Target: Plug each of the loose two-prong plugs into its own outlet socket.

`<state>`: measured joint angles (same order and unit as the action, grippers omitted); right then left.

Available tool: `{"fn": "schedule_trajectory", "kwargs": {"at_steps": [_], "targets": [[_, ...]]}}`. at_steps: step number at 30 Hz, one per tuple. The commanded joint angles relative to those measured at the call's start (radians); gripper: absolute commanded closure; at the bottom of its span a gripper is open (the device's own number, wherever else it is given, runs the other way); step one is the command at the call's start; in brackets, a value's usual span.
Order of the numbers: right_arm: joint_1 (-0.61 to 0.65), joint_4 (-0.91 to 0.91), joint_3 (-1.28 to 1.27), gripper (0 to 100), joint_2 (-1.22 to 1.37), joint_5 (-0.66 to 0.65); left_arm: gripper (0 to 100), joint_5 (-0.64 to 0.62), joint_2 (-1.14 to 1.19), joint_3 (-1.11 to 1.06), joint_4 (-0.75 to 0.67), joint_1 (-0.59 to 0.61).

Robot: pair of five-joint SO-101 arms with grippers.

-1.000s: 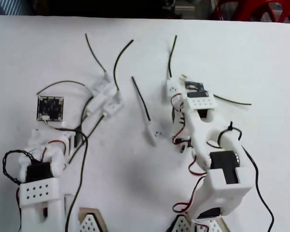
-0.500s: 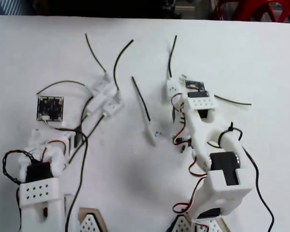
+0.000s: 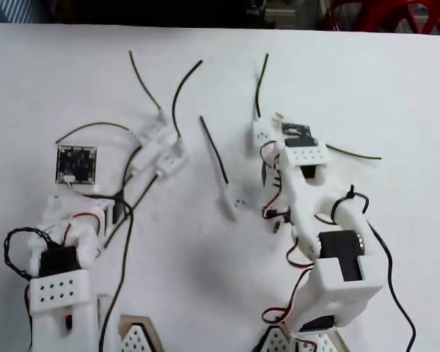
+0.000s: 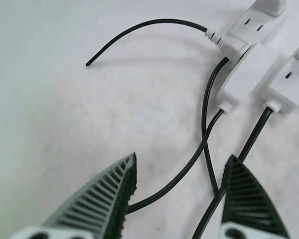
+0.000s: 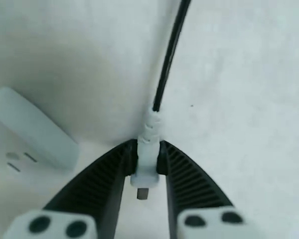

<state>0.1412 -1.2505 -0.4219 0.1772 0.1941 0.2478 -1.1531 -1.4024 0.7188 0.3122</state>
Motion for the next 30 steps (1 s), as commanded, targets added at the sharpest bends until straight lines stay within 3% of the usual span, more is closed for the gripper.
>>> {"fn": "schedule_trajectory", "kwargs": {"at_steps": [1,6,11,18,30], "targets": [[-0.001,-0.018,0.04,97.9,-0.051,-0.005,72,0.009,-0.022,0.005,-0.018,0.008],[-0.002,-0.044,0.04,98.1,-0.128,-0.086,72,0.009,-0.022,0.005,-0.018,0.008],[0.036,-0.105,0.034,98.1,-0.363,-0.141,72,0.006,-0.022,0.011,-0.018,0.004],[0.225,-0.13,0.029,98.1,-0.674,-0.178,72,-0.051,-0.022,0.123,-0.034,-0.028],[0.541,0.199,-0.226,98.1,-0.819,-0.178,72,-0.098,-0.016,0.175,-0.206,-0.278]]}}
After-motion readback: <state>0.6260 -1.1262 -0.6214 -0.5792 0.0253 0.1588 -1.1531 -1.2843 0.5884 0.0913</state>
